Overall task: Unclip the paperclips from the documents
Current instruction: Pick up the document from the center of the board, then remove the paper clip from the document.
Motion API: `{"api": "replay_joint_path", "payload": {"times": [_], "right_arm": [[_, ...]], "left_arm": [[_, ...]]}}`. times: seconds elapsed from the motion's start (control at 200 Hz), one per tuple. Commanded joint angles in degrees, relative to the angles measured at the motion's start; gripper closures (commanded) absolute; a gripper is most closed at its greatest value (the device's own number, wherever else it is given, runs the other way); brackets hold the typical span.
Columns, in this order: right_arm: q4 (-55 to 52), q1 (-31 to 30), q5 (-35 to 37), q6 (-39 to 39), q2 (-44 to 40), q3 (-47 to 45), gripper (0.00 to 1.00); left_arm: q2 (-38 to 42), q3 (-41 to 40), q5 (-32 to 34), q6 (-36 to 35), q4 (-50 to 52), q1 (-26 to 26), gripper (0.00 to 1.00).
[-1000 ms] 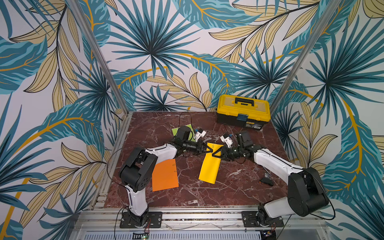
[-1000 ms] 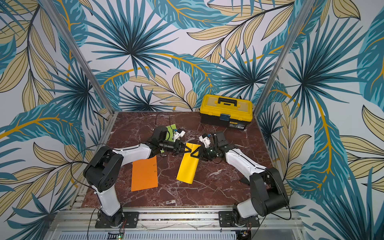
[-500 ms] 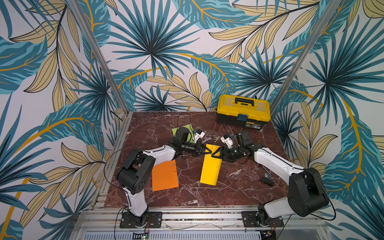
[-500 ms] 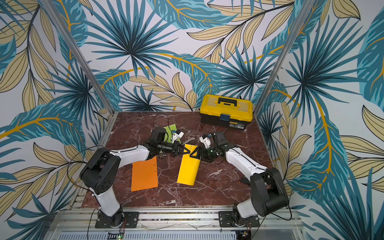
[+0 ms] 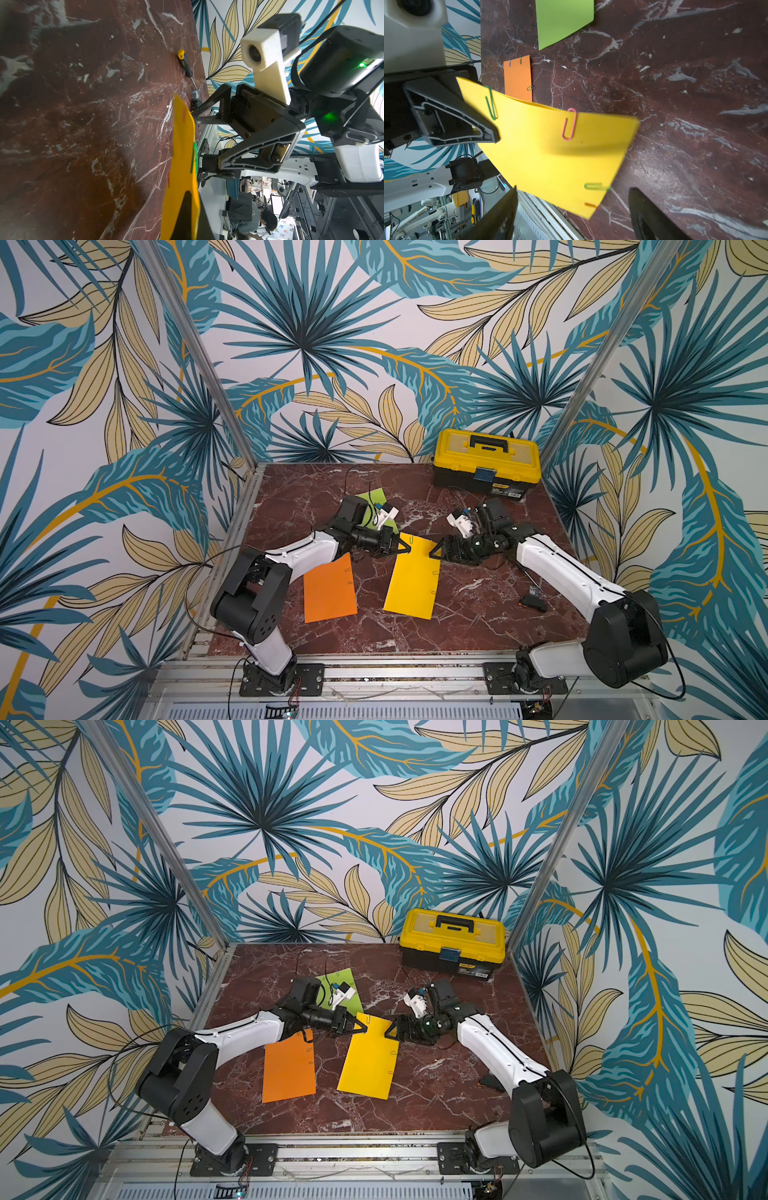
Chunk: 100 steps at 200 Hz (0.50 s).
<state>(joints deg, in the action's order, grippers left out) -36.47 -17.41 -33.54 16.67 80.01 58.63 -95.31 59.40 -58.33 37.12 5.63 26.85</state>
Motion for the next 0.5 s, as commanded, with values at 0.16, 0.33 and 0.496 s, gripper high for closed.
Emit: {"api": "replay_joint_path", "payload": {"times": [0.16,0.33,0.496], "right_arm": [[-9.2,-0.2,3.8,-9.4,-2.9,6.6,0.16],[-5.6,-0.1,3.8,-14.0,-6.2,8.0,0.18],[-3.1,-0.3,-3.9,-19.2,-5.3,11.3,0.22]], "left_arm": [[2.6,9.7,4.8,-22.4,27.4,0.0,1.00],[3.1,13.5,6.9,-30.8,36.5,0.9,1.00],[4.7,14.5,8.2,-36.0,39.9,2.7,1.00]]}}
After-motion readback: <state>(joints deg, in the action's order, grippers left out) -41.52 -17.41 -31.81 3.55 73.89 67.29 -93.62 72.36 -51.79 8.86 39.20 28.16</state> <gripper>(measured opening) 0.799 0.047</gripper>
